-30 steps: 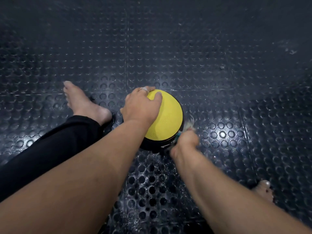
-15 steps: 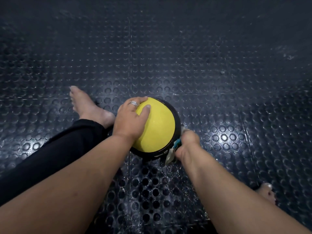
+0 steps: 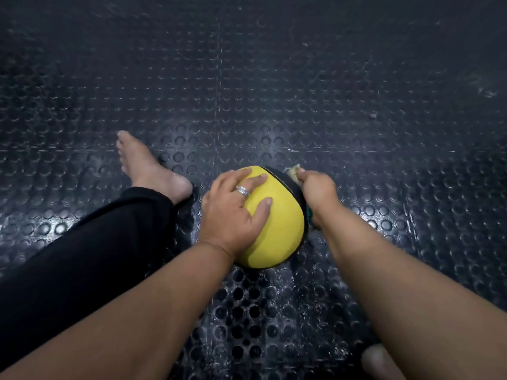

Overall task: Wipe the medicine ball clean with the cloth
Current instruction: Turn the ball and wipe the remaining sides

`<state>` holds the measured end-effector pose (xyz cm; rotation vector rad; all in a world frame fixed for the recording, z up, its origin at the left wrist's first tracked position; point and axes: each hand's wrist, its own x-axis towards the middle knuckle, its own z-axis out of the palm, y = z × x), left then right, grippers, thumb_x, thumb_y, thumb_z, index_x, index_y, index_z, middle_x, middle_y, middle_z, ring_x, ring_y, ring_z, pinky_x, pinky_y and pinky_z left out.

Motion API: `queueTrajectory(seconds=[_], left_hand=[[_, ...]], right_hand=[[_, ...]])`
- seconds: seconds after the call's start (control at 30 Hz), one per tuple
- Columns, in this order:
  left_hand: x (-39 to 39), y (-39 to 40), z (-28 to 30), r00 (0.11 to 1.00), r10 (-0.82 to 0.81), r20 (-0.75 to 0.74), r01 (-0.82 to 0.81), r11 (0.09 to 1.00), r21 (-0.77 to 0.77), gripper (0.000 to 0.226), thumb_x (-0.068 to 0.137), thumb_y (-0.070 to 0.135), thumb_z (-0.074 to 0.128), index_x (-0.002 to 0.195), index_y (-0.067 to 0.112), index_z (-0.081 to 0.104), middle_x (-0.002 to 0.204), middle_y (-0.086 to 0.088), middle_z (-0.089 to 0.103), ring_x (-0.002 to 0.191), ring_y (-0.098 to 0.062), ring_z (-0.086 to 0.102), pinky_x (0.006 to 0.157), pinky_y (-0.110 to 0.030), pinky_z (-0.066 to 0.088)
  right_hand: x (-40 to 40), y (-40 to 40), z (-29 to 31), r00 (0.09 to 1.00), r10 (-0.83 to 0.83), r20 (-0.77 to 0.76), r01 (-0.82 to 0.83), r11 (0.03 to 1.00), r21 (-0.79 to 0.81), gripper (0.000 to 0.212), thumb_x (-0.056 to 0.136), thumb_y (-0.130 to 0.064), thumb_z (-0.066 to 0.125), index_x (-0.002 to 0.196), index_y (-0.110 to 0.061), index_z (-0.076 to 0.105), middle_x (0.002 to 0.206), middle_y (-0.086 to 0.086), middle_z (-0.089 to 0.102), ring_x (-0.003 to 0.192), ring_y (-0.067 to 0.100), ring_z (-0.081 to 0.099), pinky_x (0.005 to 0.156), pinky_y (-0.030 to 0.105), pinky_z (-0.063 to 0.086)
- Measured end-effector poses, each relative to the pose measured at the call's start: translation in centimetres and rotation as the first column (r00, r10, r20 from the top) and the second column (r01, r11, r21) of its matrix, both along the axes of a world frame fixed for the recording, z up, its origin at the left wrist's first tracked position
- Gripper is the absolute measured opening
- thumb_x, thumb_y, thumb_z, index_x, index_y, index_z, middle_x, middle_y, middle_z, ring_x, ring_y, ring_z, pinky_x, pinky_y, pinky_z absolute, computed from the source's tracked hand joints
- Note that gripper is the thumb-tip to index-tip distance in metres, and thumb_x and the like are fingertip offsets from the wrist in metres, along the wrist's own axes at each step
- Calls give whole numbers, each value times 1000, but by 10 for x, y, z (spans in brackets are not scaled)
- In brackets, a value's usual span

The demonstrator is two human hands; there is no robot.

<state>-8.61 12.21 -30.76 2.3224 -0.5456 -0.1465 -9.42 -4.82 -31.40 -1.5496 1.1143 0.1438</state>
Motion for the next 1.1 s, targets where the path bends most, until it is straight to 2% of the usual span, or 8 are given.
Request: queueTrajectory(seconds=[0.13, 0.23, 0.33, 0.43, 0.63, 0.8, 0.97, 1.1], left_hand=[[16, 7, 0, 999, 2, -41, -4, 999, -47, 55, 83, 51, 42, 122, 21, 67, 129, 0, 59, 122, -24, 49, 104, -32, 33], [11, 0, -2, 1000, -16, -16, 16, 1000, -20, 54, 82, 52, 45, 120, 22, 69, 127, 0, 60, 121, -26, 51, 104, -41, 38], [-7, -6, -3, 997, -50, 61, 47, 998, 47, 52, 80, 54, 48, 119, 27, 69, 128, 0, 60, 122, -30, 50, 100, -57, 41], [-10, -11, -1, 995, -49, 91, 42, 996, 76, 53, 80, 56, 46, 119, 29, 69, 129, 2, 60, 123, -30, 50, 96, -62, 41], [-5, -26, 18, 980, -189, -61, 199, 945, 259, 65, 77, 69, 27, 129, 44, 57, 143, 14, 46, 138, -15, 28, 109, -60, 26], [-11, -47, 36, 933, -349, -92, 352, 827, 438, 48, 93, 60, 41, 138, 47, 45, 153, 17, 31, 145, -13, 14, 112, -68, 12], [-15, -50, 46, 890, -434, -139, 434, 713, 550, 50, 96, 61, 35, 145, 50, 33, 162, 11, 11, 150, -22, -6, 105, -79, -2], [-36, -41, 58, 906, -316, -281, 416, 783, 462, 55, 97, 58, 41, 148, 52, 21, 163, 9, -9, 148, -25, -17, 106, -78, 2]], right_hand=[[-18, 35, 20, 950, 158, 267, -82, 958, -275, 28, 94, -27, 45, 99, -15, 70, 95, 3, 67, 98, 22, 55, 86, 34, 43], [-22, 39, 30, 934, 325, 152, -200, 823, -532, 28, 98, -24, 41, 94, -14, 66, 99, 8, 65, 106, 26, 50, 92, 36, 38], [16, 17, 31, 886, 462, -23, -418, 779, -467, 34, 98, -19, 39, 66, -12, 46, 83, 17, 54, 87, 29, 49, 76, 35, 34], [43, 8, 24, 810, 579, -93, -573, 746, -339, 29, 100, -12, 34, 98, -2, 61, 105, 19, 59, 102, 32, 53, 82, 35, 39], [-11, -1, 20, 901, 431, 45, -368, 816, -446, 28, 98, -23, 41, 78, -12, 56, 80, 9, 58, 87, 30, 54, 76, 36, 38], [-88, -2, 35, 971, 235, 41, -192, 874, -447, 30, 99, -25, 41, 79, -9, 57, 73, 4, 56, 76, 25, 52, 61, 30, 30], [-125, 2, 45, 968, 245, -46, -241, 871, -429, 30, 100, -23, 41, 92, -4, 64, 81, 5, 58, 76, 20, 51, 59, 27, 29], [-130, 3, 53, 997, 77, -5, -74, 926, -369, 30, 99, -20, 40, 100, -2, 63, 93, 13, 63, 88, 26, 55, 72, 30, 37]])
